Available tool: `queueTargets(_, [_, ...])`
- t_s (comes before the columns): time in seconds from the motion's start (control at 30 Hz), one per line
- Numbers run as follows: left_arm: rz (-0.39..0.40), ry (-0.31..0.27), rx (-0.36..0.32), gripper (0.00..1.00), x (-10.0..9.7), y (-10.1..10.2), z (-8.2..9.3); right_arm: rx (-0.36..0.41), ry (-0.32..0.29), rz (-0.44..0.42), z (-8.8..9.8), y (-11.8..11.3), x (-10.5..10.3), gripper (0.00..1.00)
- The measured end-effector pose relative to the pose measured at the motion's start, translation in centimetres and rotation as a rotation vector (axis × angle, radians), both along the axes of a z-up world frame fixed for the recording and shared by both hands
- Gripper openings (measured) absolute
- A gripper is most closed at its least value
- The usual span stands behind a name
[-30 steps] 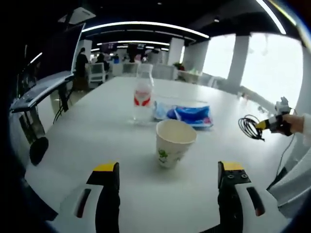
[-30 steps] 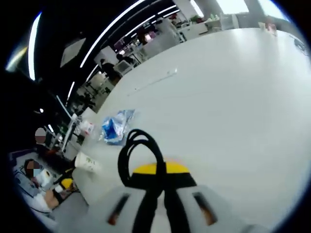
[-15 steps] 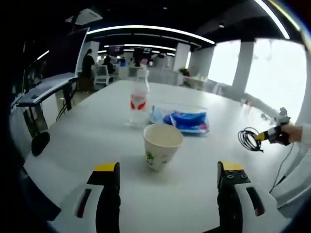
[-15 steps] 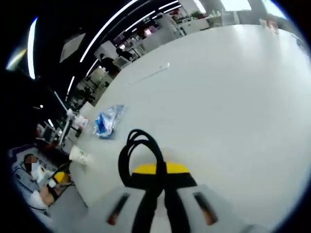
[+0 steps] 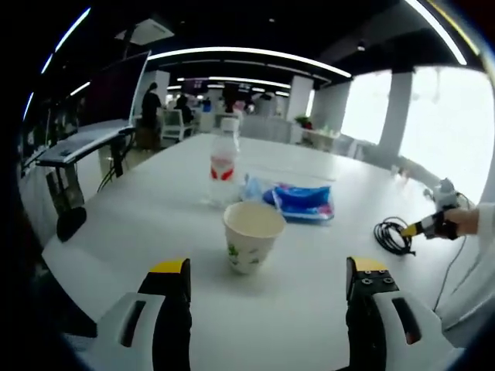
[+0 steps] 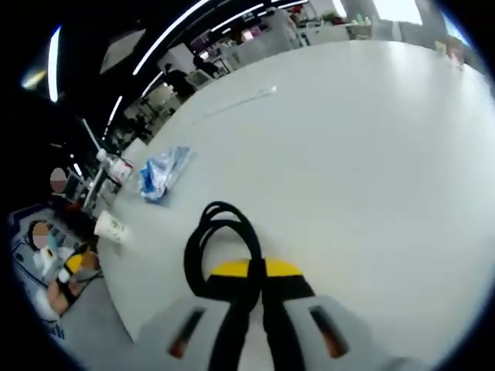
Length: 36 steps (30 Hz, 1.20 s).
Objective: Arrange the tabletop items into an orderly group along one side of the table until the central work area is clear of visible clutter.
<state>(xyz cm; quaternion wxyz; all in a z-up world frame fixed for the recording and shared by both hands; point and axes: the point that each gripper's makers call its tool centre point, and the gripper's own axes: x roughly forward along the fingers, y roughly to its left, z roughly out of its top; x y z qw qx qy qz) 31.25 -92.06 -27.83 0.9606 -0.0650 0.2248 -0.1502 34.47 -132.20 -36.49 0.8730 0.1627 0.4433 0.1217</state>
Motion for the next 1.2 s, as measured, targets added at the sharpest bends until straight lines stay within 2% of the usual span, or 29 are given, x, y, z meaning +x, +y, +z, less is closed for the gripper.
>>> queueTargets(0.23, [-0.082, -0.037, 0.079, 0.79, 0.7, -1.8, 1.4, -0.038, 0.006, -0.010, -1.3, -0.5, 0.7, 0.02])
queueTargets(0.43, [-0.125, -0.084, 0.070, 0.80, 3.2, -3.6, 3.4, -0.205, -0.024, 0.082, -0.8, -0.1, 0.0, 0.04])
queueTargets(0.73, [-0.124, -0.118, 0.047, 0.80, 6.4, -5.5, 4.8, -0.247, -0.039, 0.113, -0.8, -0.3, 0.0, 0.09])
queueTargets(0.77, [-0.130, -0.116, 0.048, 0.80, 6.6, -5.7, 4.8, -0.271, -0.045, 0.129, -0.8, -0.4, 0.0, 0.12])
queueTargets(0.83, [-0.141, -0.111, 0.049, 0.80, 7.0, -6.1, 4.8, -0.337, -0.058, 0.135, -0.5, -1.0, 0.1, 0.33])
queueTargets(0.9, [-0.148, -0.105, 0.048, 0.81, 7.4, -6.4, 5.0, -0.346, -0.089, 0.111, 0.3, -0.9, 0.4, 0.46])
queueTargets(0.97, [-0.152, -0.102, 0.048, 0.81, 7.9, -6.5, 5.1, -0.361, -0.123, 0.097, 1.1, -1.3, 0.8, 0.53])
queueTargets(1.0, [-0.157, -0.085, 0.048, 0.81, 8.2, -6.5, 4.9, -0.363, -0.152, 0.083, 1.6, -1.4, 1.3, 0.62])
queueTargets(1.03, [-0.161, -0.063, 0.052, 0.81, 8.3, -6.5, 4.7, -0.349, -0.145, 0.084, 1.6, -1.3, 1.2, 0.68])
queueTargets(1.07, [-0.166, -0.036, 0.059, 0.80, 8.4, -6.5, 4.4, -0.325, -0.134, 0.044, 1.9, -1.3, 1.3, 0.72])
queueTargets(1.1, [-0.165, -0.018, 0.081, 0.79, 8.7, -6.3, 4.2, -0.321, -0.139, 0.051, 2.1, -1.2, 1.3, 0.73])
queueTargets(1.13, [-0.163, -0.018, 0.088, 0.78, 9.0, -6.2, 4.2, -0.308, -0.157, 0.048, 2.3, -1.2, 1.5, 0.71])
queueTargets(1.2, [-0.152, -0.008, 0.060, 0.79, 9.7, -6.1, 4.5, -0.276, -0.177, 0.040, 2.6, -1.0, 1.9, 0.69])
